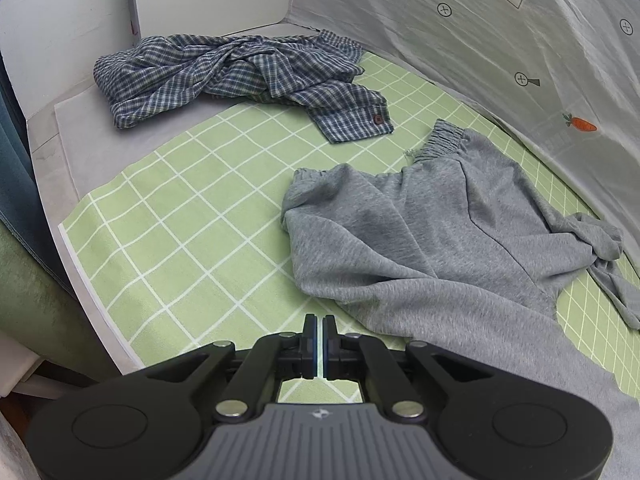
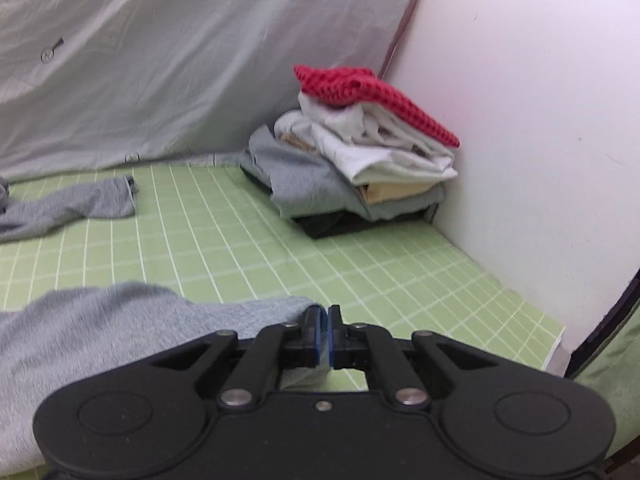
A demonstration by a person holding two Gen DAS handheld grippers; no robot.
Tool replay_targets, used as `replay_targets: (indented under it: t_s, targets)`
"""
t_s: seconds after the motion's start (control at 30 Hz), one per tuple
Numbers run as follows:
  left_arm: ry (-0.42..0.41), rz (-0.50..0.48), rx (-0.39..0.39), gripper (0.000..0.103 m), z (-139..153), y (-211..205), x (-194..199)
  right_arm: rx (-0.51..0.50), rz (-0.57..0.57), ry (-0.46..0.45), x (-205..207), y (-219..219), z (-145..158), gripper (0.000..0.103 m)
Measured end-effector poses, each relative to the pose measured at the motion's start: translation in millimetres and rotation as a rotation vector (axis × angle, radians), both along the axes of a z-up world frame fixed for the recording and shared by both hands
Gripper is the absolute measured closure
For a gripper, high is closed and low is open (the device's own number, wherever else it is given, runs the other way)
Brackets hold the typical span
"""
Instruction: Fold clothes
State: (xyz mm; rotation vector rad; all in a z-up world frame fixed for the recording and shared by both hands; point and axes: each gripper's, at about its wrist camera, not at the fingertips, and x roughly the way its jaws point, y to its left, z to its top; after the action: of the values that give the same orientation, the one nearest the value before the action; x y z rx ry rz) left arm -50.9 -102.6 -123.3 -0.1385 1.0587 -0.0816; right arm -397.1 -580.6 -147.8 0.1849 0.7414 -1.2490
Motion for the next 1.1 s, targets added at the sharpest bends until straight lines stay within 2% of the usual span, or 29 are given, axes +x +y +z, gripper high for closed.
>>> replay_targets:
  t_s: [0.07,0.13,0.17,0.27,0.33,0.37,0.47,0.57,0.67,0.77,0.87,0.9,0.97,1.03,1.1]
  targets:
    - [0.011,-0.027,0.009,0.089,-2,-8,0,0.082,-0.018,0.014,-5,-1,-17,0.096]
    - [0.018,-0.051,0.026,0.073,-4,-16,2,0.125,-0.026,0.000,-7,5,-23,0.064]
    - [0.025,-0.062,0.035,0.070,-5,-21,5,0.118,-0.025,-0.013,-5,9,-21,0.055]
    - [0.056,-0.093,0.043,0.056,-11,-34,15,0.098,-0.007,-0.066,2,19,-12,0.049]
    - [0.067,-0.109,0.055,0.039,-15,-45,24,0.086,0.009,-0.106,12,16,-8,0.011]
    - [0.070,-0.120,0.066,0.036,-18,-50,29,0.079,0.015,-0.123,19,13,-6,0.008]
    - [0.091,-0.159,0.115,0.028,-29,-67,45,0.087,0.044,-0.140,42,0,-8,0.008]
    - [0.132,-0.162,0.139,0.026,-43,-76,60,0.166,0.105,-0.150,70,-21,-22,0.004]
    - [0.186,-0.142,0.163,0.026,-57,-81,73,0.284,0.128,-0.154,92,-45,-45,0.004]
    - [0.197,-0.125,0.172,0.021,-64,-82,77,0.355,0.112,-0.133,101,-62,-61,0.013]
    - [0.187,-0.093,0.169,0.017,-67,-84,77,0.398,0.144,-0.098,108,-70,-69,0.039]
    - [0.183,-0.082,0.170,0.014,-68,-85,77,0.406,0.161,-0.081,111,-72,-70,0.039]
    - [0.176,-0.064,0.179,0.012,-69,-89,78,0.417,0.201,-0.083,116,-75,-67,0.055]
    - [0.172,-0.048,0.189,0.008,-69,-92,79,0.411,0.233,-0.086,124,-80,-62,0.091]
    - [0.180,-0.026,0.190,0.003,-70,-93,82,0.387,0.257,-0.089,133,-86,-56,0.095]
